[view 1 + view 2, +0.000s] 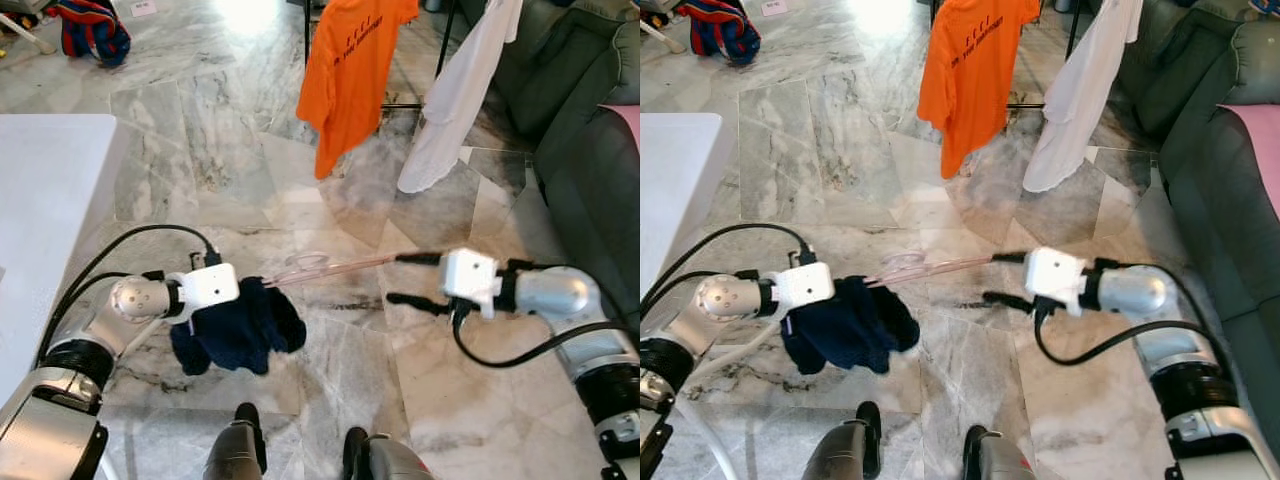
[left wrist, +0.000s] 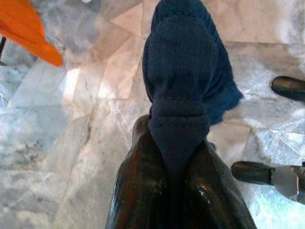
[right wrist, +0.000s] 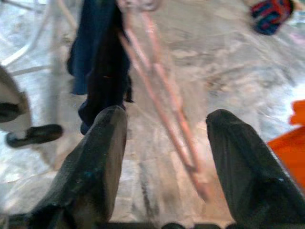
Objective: Hang hanger
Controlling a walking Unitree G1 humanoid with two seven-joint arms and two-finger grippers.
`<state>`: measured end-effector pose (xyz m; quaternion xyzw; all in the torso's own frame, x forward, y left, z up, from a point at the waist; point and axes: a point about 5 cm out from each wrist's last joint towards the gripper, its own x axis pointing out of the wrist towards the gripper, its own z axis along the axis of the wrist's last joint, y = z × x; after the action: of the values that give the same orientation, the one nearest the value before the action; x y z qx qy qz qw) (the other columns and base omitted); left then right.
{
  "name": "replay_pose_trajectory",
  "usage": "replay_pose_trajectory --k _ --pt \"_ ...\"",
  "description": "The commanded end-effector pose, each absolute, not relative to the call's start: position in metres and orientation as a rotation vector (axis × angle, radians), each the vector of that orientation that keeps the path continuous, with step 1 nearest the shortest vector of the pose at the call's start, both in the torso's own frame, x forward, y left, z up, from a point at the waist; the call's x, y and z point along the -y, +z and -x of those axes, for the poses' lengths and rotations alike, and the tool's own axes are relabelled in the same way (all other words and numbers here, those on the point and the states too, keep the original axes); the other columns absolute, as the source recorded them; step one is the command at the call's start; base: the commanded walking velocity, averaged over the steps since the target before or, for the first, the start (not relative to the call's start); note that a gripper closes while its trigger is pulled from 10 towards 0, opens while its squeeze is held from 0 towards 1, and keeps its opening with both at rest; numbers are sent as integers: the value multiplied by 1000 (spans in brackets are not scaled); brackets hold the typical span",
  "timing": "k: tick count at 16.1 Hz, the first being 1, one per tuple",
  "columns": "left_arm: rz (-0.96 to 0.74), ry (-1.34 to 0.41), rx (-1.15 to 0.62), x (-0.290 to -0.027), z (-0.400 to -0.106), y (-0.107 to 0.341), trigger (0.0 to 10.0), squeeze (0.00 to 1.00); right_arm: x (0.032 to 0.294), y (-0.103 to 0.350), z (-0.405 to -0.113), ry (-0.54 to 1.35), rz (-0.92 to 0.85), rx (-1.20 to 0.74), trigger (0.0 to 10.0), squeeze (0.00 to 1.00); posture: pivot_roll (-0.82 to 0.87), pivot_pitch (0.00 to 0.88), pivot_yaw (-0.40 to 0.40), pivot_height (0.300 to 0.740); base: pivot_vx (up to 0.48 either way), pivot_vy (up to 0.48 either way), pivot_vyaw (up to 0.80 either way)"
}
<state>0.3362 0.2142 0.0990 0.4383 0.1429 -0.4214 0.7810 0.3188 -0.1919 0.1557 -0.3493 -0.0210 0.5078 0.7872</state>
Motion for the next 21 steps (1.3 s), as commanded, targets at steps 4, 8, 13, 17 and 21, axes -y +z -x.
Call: replay_pose_trajectory --k 4,8,13,17,21 --pt "-955 -745 -294 -231 -345 110 0 0 189 164 -323 872 717 165 10000 1000 29 285 -16 740 0 0 0" --pt "-738 -546 -189 -229 -358 127 0 0 180 162 -335 495 505 224 10000 1000 36 288 -17 740 0 0 0" --pt "-549 -591 -119 -205 -360 130 0 0 171 140 -336 449 320 106 10000 1000 37 288 -28 740 0 0 0" --pt "-489 -750 -2 -179 -358 148 0 0 175 122 -342 369 150 -13 10000 0 38 290 -35 740 0 0 0" --pt "-459 -876 120 -162 -351 176 0 0 171 108 -342 376 46 -98 10000 0 39 288 -38 740 0 0 0"
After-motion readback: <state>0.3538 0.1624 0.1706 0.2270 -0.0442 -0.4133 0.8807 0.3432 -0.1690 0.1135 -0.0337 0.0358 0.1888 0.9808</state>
